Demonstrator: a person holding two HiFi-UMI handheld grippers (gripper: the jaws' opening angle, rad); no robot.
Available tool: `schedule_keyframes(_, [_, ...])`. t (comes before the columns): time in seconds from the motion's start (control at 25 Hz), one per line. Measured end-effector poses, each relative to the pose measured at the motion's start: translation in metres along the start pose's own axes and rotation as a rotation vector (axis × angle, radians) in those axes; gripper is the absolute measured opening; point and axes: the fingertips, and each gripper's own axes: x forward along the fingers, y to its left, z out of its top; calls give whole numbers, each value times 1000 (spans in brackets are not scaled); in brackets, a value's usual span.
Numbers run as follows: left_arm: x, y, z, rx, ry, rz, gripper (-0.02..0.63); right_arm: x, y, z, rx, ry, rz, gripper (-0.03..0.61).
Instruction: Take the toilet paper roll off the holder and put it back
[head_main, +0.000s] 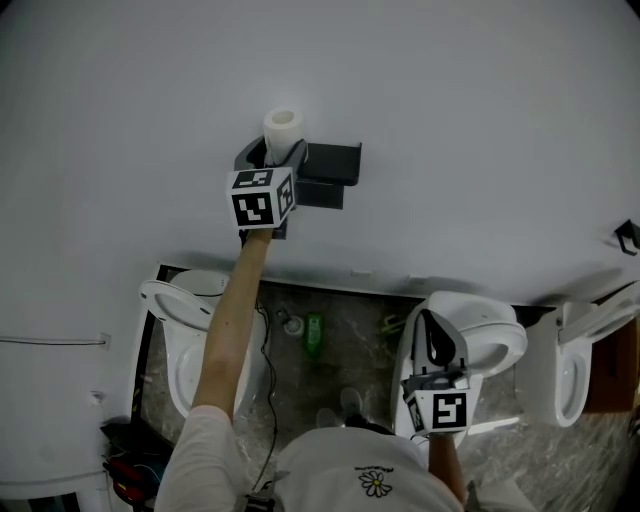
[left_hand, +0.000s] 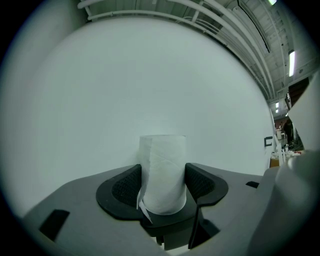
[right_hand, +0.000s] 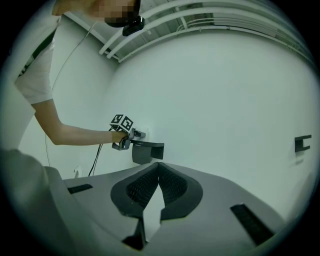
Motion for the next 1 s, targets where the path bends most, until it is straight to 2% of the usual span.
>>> schedule_keyframes(0.24, [-2, 0, 1, 3, 31, 15, 282, -5, 11, 5, 1, -26, 23, 9])
schedule_keyframes(0.36, [-5, 4, 7, -19, 7, 33, 329, -9, 11, 3, -11, -10, 22, 9])
schedule_keyframes(0.48, [-12, 9, 23, -16, -34, 53, 347, -12, 13, 7, 3, -25, 19, 9])
schedule_keyframes(0.56, [-19, 10, 40, -4, -65, 58, 351, -13, 15, 8, 10, -22, 24, 9])
schedule_keyframes(0.88, [-79, -5, 135, 46, -264, 26, 347, -10, 22, 41, -7, -129, 61, 9])
schedule_keyframes(0.92, [-91, -7, 146, 53, -295, 23, 338, -9, 23, 46, -12, -142, 67, 9])
schedule_keyframes(1.0, [-118, -12, 168, 75, -361, 21, 266, -6, 27, 55, -25, -167, 81, 9])
